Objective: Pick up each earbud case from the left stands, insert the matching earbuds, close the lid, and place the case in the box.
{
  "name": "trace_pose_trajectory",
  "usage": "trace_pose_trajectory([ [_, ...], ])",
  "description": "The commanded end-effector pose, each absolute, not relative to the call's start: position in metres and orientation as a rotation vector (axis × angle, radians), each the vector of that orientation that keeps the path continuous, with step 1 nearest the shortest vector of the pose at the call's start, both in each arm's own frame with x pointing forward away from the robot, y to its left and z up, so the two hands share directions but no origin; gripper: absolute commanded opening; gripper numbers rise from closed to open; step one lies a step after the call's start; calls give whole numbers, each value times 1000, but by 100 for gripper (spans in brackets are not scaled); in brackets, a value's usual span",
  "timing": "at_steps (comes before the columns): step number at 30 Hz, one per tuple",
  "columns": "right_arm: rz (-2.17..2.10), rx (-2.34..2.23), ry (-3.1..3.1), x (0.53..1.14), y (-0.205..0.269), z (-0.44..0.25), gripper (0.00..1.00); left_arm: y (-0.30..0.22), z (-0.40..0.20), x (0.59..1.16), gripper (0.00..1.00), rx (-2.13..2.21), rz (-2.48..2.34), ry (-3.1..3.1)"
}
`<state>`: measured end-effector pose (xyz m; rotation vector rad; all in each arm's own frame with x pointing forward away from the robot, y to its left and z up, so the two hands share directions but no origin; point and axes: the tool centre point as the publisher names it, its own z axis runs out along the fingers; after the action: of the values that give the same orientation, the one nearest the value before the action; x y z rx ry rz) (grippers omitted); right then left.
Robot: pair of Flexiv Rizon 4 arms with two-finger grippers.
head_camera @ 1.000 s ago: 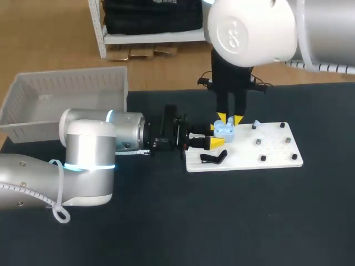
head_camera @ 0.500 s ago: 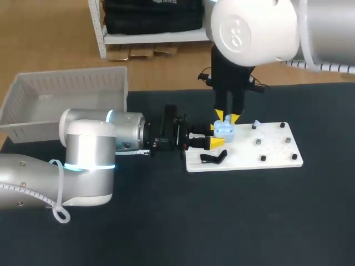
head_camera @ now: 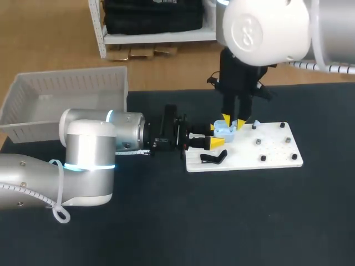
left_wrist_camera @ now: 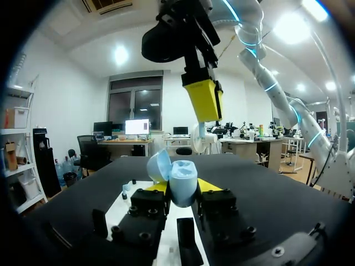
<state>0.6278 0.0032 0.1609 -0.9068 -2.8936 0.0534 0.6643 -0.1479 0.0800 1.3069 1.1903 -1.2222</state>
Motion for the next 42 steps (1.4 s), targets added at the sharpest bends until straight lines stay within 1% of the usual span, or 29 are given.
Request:
trace_pose_trajectory([
  [1, 53, -909, -2896, 626, 3, 162, 0, -148, 79, 663, 0, 1302, -1217, 1190],
  [42, 109, -1009, -2865, 651, 19, 143, 0, -148, 79, 663, 0, 1302, -1217, 1190],
])
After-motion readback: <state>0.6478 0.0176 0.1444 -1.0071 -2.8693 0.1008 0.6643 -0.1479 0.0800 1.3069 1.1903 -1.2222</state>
